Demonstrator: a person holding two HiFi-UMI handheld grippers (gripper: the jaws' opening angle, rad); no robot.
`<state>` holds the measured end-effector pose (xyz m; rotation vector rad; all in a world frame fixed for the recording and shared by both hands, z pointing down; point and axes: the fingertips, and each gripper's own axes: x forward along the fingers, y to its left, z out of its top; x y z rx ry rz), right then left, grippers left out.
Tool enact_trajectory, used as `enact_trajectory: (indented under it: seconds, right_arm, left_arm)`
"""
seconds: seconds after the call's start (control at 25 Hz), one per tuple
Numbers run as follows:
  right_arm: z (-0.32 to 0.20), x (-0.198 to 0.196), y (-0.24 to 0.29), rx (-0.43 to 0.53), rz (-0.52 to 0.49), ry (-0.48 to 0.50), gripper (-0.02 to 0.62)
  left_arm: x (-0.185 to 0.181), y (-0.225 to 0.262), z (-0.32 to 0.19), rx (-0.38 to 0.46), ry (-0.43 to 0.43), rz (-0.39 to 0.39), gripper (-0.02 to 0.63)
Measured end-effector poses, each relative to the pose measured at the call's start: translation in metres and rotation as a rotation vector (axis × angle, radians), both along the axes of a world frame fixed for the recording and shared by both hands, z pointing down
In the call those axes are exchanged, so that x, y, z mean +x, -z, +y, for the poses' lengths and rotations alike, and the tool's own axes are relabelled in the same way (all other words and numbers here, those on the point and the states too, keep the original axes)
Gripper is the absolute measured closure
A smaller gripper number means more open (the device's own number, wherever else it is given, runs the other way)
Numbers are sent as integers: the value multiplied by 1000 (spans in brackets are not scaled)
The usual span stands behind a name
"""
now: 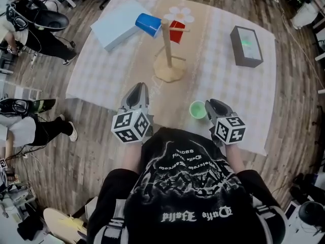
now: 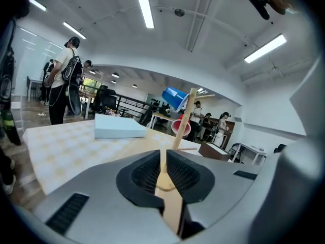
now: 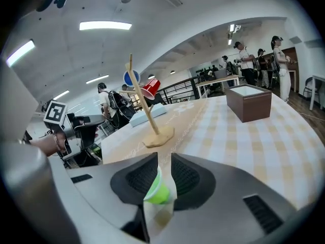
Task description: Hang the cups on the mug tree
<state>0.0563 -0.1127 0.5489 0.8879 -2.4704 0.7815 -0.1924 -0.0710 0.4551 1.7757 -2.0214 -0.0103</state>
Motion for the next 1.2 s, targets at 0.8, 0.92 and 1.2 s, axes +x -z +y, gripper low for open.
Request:
enact_trajectory:
  seconds: [0.8, 0.92, 1.2]
  right_arm:
    - [11, -13, -22, -37, 90, 37, 560]
    - [11, -16, -19, -9, 102, 45, 561]
    - [-2, -15, -5, 66, 135, 11, 563]
  left_arm:
    - [1, -68, 63, -173, 94, 130, 563]
    - [0, -70, 65, -180, 97, 131, 565]
    - [-2, -71, 63, -182, 105, 130, 566]
